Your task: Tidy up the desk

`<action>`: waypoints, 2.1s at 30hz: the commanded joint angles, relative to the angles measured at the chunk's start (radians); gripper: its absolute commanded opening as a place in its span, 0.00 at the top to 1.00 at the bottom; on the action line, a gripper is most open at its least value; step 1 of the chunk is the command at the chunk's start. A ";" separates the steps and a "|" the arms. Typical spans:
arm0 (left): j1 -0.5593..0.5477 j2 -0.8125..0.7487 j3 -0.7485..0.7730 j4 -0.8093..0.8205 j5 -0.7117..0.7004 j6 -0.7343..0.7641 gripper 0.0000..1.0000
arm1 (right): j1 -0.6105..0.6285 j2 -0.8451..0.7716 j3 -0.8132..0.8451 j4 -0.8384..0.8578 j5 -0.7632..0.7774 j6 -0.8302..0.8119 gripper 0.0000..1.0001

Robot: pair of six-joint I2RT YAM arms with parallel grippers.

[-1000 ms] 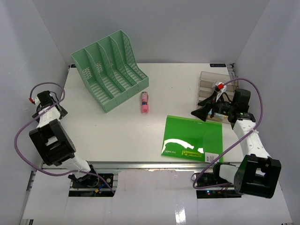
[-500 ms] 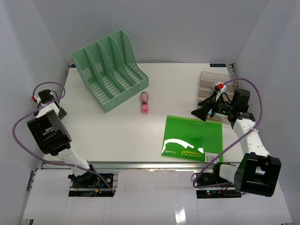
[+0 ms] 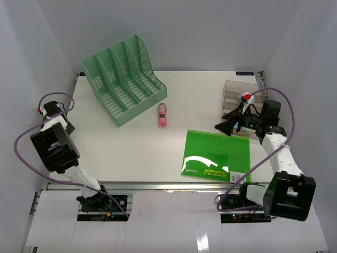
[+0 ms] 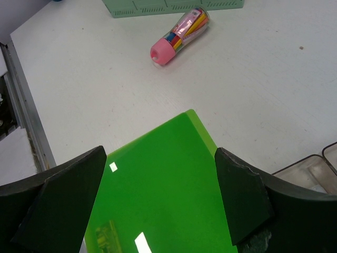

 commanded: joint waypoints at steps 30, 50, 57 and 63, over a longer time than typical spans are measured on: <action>-0.315 -1.033 -0.595 0.222 1.382 -0.414 0.95 | 0.454 0.174 0.285 -0.552 -0.099 -0.343 0.09; -0.793 -1.061 -0.579 0.431 1.310 -0.453 0.94 | 0.618 0.258 0.382 0.046 0.200 0.840 0.10; -0.972 -0.932 -0.538 0.483 1.166 -0.424 0.94 | 0.655 0.327 0.408 0.093 0.148 0.891 0.10; -1.028 -0.833 -0.494 0.538 1.145 -0.421 0.94 | 0.695 0.310 0.371 0.159 0.112 0.920 0.10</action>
